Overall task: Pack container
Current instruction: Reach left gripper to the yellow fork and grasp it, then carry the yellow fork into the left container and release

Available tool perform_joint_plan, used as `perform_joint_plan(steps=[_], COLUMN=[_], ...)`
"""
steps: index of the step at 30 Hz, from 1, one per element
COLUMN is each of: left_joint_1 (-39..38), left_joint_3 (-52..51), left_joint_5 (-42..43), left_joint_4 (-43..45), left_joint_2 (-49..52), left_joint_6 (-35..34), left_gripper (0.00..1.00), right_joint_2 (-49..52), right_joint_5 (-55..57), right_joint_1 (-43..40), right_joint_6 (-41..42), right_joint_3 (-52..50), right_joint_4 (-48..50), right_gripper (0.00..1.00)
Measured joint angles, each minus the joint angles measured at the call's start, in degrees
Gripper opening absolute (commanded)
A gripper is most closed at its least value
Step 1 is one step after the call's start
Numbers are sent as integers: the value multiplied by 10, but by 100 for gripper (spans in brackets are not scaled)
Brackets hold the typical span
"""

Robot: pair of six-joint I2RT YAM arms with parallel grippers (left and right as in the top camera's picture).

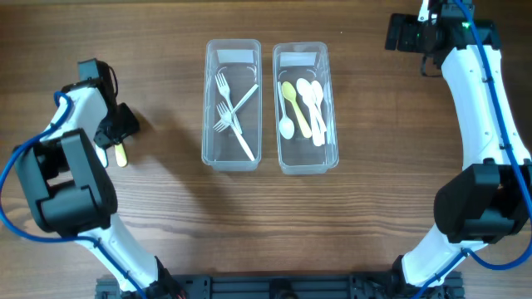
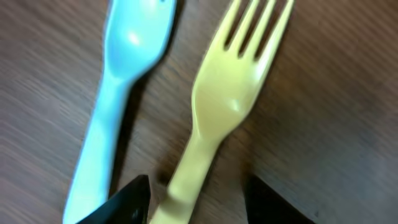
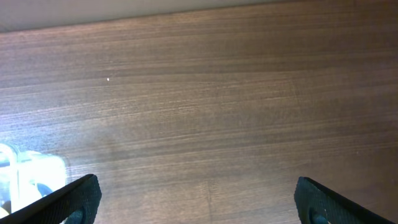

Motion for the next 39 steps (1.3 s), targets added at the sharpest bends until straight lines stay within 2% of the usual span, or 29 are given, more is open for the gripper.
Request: perform_joint_plan(steps=[2,8,12,16,21,24,27,36,37,38,39], left_joint_1=[2,2,2,2,-20,-65,-121,-283,-296,-305,-310], left_joint_3=[0,0,4,39,146,168,171,170,170,170,170], left_joint_5=[2,22,31,38,90,131,170,203,204,206,207], left_joint_4=[4,14,-10,-50,-56,-41,-37,-38,-38,-39,-40], left_joint_2=[2,3,3,-8,-114,-171,-184,-110,-97,-85,-78], left_joint_6=[2,24,27,28,24,10,3,-3,-3,-3,-6], left_gripper=[34,15,8,8,4,4,5,8,15,30,36], right_joint_2=[0,0,0,0,0,0,0,0,0,0,0], right_joint_5=[0,0,0,0,0,0,0,0,0,0,0], right_joint_1=[0,0,0,0,0,0,0,0,0,0,0], right_joint_6=[0,0,0,0,0,0,0,0,0,0,0], right_joint_3=[0,0,0,0,0,0,0,0,0,0,0], right_joint_4=[0,0,0,0,0,0,0,0,0,0,0], right_gripper=[100,100,100,100,100,100,100,100,100,100,100])
